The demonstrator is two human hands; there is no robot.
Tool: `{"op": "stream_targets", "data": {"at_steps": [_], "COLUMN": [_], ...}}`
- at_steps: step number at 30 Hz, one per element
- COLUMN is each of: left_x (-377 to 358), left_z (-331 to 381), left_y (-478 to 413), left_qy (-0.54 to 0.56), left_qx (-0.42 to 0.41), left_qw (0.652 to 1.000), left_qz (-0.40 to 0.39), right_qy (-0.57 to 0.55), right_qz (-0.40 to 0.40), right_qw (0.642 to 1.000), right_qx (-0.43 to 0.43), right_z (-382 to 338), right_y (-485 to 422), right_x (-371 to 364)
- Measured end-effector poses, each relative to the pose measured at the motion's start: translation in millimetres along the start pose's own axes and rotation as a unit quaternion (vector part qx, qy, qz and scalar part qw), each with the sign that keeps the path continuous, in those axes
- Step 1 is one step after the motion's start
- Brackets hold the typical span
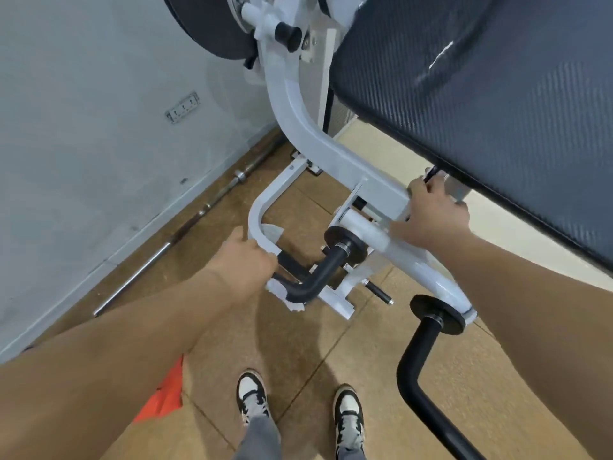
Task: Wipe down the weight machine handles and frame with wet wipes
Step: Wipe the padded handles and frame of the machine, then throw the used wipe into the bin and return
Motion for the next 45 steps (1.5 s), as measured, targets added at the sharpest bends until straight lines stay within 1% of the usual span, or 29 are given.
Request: {"op": "stream_targets", "data": {"at_steps": [2,4,6,8,9,11,13,14,16,17,19,20,21,22,23,24,25,26,27,29,31,34,35,36,38,39,40,42,45], "left_x": [-9,-15,-17,-19,-23,-35,-49,-53,-55,-51,-36,-26,-17,-12,-4,3,13,23,34,48,53,42,48,51,50,46,39,23,4], "left_z": [-15,-31,-45,-58,-70,-103,-134,-139,-127,-113,-81,-65,-49,-34,-18,-1,14,29,42,68,89,123,130,133,138,139,138,135,130], "left_y": [2,5,7,10,14,34,62,78,105,118,144,157,170,184,197,209,221,230,237,249,260,282,299,316,355,375,394,429,480], "left_qy": [-0.009,-0.014,-0.02,-0.006,0.012,0.082,0.176,0.228,0.35,0.413,0.515,0.549,0.579,0.608,0.633,0.65,0.665,0.682,0.701,0.717,0.721,0.723,0.71,0.698,0.696,0.691,0.682,0.647,0.589], "left_qx": [-0.016,-0.025,-0.026,-0.006,0.025,0.123,0.207,0.227,0.245,0.253,0.272,0.282,0.289,0.3,0.308,0.31,0.299,0.284,0.263,0.253,0.264,0.273,0.288,0.316,0.372,0.401,0.43,0.474,0.534], "left_qw": [1.0,0.999,0.999,0.999,0.999,0.988,0.961,0.946,0.904,0.875,0.811,0.783,0.756,0.727,0.7,0.683,0.671,0.659,0.647,0.631,0.617,0.602,0.602,0.59,0.527,0.498,0.481,0.483,0.493], "left_qz": [0.012,0.016,0.032,0.037,0.022,-0.033,-0.046,-0.043,-0.011,0.01,0.054,0.074,0.095,0.109,0.119,0.125,0.135,0.139,0.144,0.157,0.175,0.2,0.223,0.253,0.316,0.336,0.345,0.351,0.354], "right_qy": [0.018,-0.014,-0.057,-0.065,-0.08,-0.135,-0.193,-0.229,-0.331,-0.395,-0.531,-0.578,-0.603,-0.608,-0.595,-0.578,-0.572,-0.583,-0.608,-0.646,-0.655,-0.661,-0.656,-0.642,-0.605,-0.591,-0.579,-0.545,-0.502], "right_qz": [0.055,0.104,0.097,0.058,0.048,0.04,0.024,0.006,-0.058,-0.106,-0.194,-0.221,-0.238,-0.244,-0.245,-0.244,-0.248,-0.255,-0.262,-0.271,-0.252,-0.23,-0.234,-0.246,-0.277,-0.3,-0.326,-0.378,-0.458], "right_qw": [0.997,0.994,0.994,0.996,0.994,0.988,0.979,0.972,0.941,0.913,0.822,0.78,0.755,0.749,0.76,0.774,0.777,0.766,0.743,0.704,0.704,0.714,0.717,0.725,0.742,0.742,0.741,0.741,0.724], "right_qx": [-0.04,-0.042,-0.008,0.033,0.049,0.06,0.057,0.056,0.028,0.0,-0.064,-0.089,-0.101,-0.1,-0.094,-0.087,-0.083,-0.084,-0.094,-0.116,-0.109,-0.013,0.011,0.036,0.084,0.096,0.1,0.103,0.121], "right_z": [-14,-37,-70,-103,-117,-138,-155,-164,-184,-194,-214,-221,-224,-225,-220,-213,-206,-198,-189,-172,-154,-142,-142,-144,-160,-171,-183,-207,-245], "right_y": [23,60,98,128,139,156,164,169,183,192,216,228,241,252,263,274,284,295,304,320,330,345,354,364,390,404,419,447,487], "right_x": [1,-3,-11,-15,-16,-14,-11,-6,5,10,15,18,21,22,21,21,21,23,25,30,38,49,51,52,55,54,53,51,49]}}
Point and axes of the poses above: each hand's wrist, its own y-axis away from the middle knuckle, its own x-axis out of the back of the hand, z = x × y, the point moved 6 cm from there along -y, towards the middle knuckle, and after that the axes turned 7 degrees about z, right-handed, at the moved point
